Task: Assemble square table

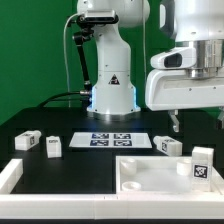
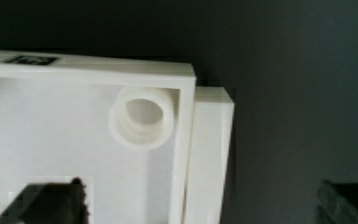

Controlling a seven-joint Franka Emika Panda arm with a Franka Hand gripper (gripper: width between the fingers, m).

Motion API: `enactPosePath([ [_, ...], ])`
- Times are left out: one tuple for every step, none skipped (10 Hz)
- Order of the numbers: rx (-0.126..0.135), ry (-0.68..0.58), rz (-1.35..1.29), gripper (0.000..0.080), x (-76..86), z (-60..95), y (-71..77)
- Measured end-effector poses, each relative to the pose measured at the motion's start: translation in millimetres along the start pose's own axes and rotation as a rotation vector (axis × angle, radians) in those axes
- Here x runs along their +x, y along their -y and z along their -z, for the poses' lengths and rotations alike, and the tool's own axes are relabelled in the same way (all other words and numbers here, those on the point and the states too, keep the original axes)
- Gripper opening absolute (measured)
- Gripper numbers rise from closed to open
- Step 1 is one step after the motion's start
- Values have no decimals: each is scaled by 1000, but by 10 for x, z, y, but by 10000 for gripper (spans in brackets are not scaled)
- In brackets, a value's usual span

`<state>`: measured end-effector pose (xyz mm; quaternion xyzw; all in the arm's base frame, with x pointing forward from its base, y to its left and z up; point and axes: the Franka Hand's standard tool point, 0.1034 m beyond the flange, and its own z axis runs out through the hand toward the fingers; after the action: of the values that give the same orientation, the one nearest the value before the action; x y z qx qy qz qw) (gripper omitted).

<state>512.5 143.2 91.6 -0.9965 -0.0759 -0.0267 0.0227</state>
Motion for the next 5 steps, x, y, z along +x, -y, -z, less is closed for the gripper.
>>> enactPosePath([
  [-1,0,39,648,0,-1,-8],
  [-9,12,105,648,-29,-17,-10],
  [-25,87,138,648,-197,-100,47],
  [-58,116,190,648,-335,-171,94],
  [-95,124,249,648,-451,-234,125],
])
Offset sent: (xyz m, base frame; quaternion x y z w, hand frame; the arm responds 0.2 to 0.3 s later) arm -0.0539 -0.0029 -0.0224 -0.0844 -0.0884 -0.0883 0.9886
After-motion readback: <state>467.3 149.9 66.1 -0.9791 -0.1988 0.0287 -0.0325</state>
